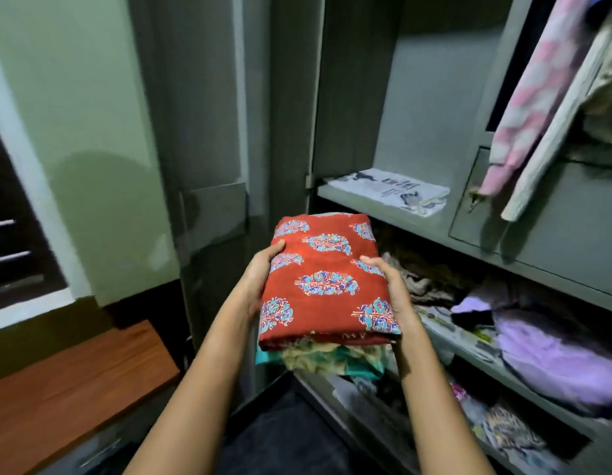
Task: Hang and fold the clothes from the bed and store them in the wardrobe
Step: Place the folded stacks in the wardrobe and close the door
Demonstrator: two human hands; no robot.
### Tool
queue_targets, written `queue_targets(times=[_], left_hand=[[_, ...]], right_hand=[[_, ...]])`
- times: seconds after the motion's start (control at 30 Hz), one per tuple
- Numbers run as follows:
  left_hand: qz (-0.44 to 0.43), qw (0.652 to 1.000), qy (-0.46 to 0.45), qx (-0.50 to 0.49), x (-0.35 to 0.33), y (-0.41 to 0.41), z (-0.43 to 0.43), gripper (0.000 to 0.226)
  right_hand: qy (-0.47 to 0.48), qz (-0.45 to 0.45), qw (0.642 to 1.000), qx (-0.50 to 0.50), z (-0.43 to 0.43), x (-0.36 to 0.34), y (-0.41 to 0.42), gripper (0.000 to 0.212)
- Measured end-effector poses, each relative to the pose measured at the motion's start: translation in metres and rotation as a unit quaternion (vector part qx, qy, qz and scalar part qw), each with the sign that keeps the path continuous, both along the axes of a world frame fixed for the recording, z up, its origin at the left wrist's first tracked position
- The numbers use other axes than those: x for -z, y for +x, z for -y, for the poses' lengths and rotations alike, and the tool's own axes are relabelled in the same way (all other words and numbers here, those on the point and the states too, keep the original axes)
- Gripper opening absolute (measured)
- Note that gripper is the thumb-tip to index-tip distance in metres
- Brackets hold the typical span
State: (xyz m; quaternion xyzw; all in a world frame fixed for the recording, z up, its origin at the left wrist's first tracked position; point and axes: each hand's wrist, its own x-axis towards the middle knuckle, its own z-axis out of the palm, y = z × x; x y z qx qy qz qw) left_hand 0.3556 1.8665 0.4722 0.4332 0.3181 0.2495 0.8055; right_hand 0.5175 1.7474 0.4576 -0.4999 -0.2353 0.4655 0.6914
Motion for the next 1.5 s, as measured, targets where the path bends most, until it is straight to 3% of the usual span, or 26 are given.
queue_targets(times=[0.2,0.37,0.57,0.67,0.8,0.93,0.97,1.03,1.07,1.1,1.17,1.23,1.3,1.37,1.43,1.47,1.5], left_hand=[[-0.013,0.992,0.021,0.121,-0.033,0.094,-0.120,0.033],[-0.026,0.985,0.041,0.164,-0.051,0.159,-0.190,0.028],[-0.038,0.981,0.084,0.172,-0.062,0.254,-0.269,0.029],[-0.055,0.976,0.143,0.152,-0.069,0.302,-0.305,0.040],[-0.093,0.958,0.230,0.142,-0.096,0.361,-0.345,0.035],[-0.160,0.896,0.398,0.113,-0.112,0.415,-0.390,0.052],[-0.212,0.850,0.473,0.096,-0.111,0.424,-0.398,0.052],[-0.304,0.710,0.633,0.045,-0.109,0.436,-0.400,0.048],[-0.301,0.662,0.686,0.029,-0.106,0.440,-0.395,0.045],[-0.290,0.641,0.709,0.037,-0.098,0.446,-0.391,0.043],[-0.295,0.648,0.694,0.106,-0.081,0.454,-0.380,0.051],[-0.343,0.633,0.672,0.171,-0.065,0.462,-0.374,0.066],[-0.361,0.623,0.673,0.170,-0.061,0.468,-0.375,0.070],[-0.351,0.631,0.673,0.161,-0.067,0.471,-0.381,0.069],[-0.342,0.623,0.686,0.154,-0.069,0.473,-0.389,0.066],[-0.343,0.619,0.691,0.151,-0.067,0.473,-0.390,0.063],[-0.345,0.613,0.694,0.153,-0.063,0.472,-0.390,0.060]], right_hand=[[0.036,0.000,0.995,0.096,-0.093,-0.019,0.066,0.027],[0.042,0.002,0.991,0.129,-0.146,-0.039,0.109,0.022],[0.043,0.035,0.988,0.146,-0.208,-0.059,0.183,0.021],[-0.001,0.035,0.989,0.144,-0.241,-0.064,0.230,0.033],[0.002,0.011,0.988,0.157,-0.292,-0.071,0.294,0.034],[0.020,-0.048,0.984,0.172,-0.346,-0.059,0.345,0.020],[0.005,-0.061,0.983,0.175,-0.358,-0.052,0.350,0.017],[-0.025,-0.071,0.976,0.203,-0.388,-0.031,0.361,0.019],[-0.036,-0.062,0.969,0.235,-0.400,-0.021,0.364,0.023],[-0.040,-0.055,0.960,0.273,-0.412,-0.011,0.371,0.028],[-0.034,-0.061,0.943,0.325,-0.426,-0.001,0.381,0.029],[-0.010,-0.084,0.936,0.342,-0.434,-0.002,0.383,0.017],[0.028,-0.117,0.926,0.357,-0.440,-0.001,0.382,0.011],[0.049,-0.117,0.928,0.351,-0.443,0.003,0.382,0.020],[0.004,-0.040,0.947,0.320,-0.438,0.001,0.383,0.034],[-0.059,0.051,0.949,0.307,-0.432,-0.001,0.385,0.047],[-0.147,0.168,0.924,0.310,-0.424,-0.003,0.390,0.060]])
